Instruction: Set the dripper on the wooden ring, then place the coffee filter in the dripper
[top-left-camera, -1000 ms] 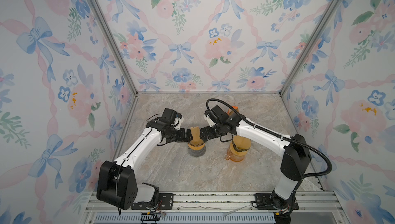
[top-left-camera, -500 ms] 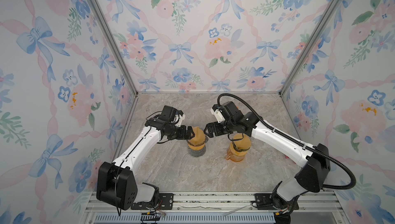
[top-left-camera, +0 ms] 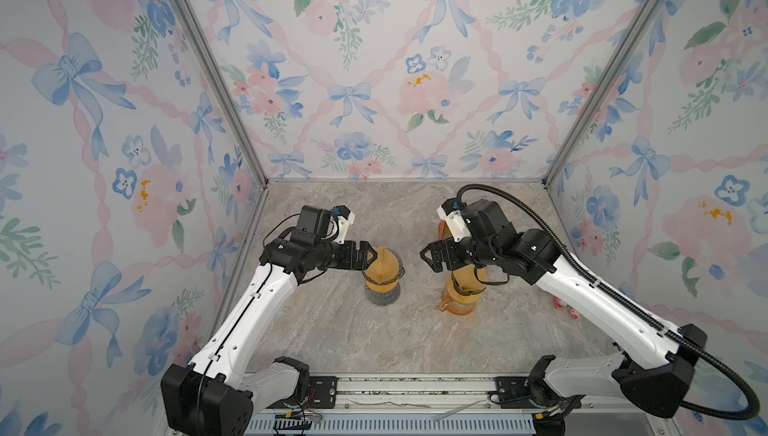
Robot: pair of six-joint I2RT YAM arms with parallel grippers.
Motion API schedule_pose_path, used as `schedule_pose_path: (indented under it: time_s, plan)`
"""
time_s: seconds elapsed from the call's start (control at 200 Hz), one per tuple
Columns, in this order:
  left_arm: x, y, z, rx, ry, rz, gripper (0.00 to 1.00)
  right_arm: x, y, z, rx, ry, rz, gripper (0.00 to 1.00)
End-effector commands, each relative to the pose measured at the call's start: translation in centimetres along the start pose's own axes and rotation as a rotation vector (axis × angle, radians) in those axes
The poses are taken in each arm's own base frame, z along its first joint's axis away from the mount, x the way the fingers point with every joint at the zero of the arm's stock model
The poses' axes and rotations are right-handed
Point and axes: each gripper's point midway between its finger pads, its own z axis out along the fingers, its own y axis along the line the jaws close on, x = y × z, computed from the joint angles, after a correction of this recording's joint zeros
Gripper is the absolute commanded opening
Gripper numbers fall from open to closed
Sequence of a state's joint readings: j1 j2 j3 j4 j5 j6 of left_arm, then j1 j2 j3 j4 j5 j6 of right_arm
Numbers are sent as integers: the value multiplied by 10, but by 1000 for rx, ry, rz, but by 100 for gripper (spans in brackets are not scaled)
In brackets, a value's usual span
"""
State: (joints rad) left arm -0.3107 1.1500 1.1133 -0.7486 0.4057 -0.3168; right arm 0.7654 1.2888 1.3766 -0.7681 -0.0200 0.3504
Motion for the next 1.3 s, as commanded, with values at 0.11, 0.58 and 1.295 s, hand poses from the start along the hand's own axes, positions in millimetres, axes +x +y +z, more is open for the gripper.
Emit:
schedule_pose_path:
  time_s: [0.11, 0.58, 1.295]
  plan:
    - [-13, -8, -17, -10, -90, 76, 98, -1, -28, -38, 104, -111, -21, 96]
    - [-81, 41, -7, -226, -365, 112, 98, 7, -103, -83, 333, -261, 67, 96]
    - [-45, 174, 1, -650, -704, 141, 98, 38, -195, -74, 506, -307, 313, 96]
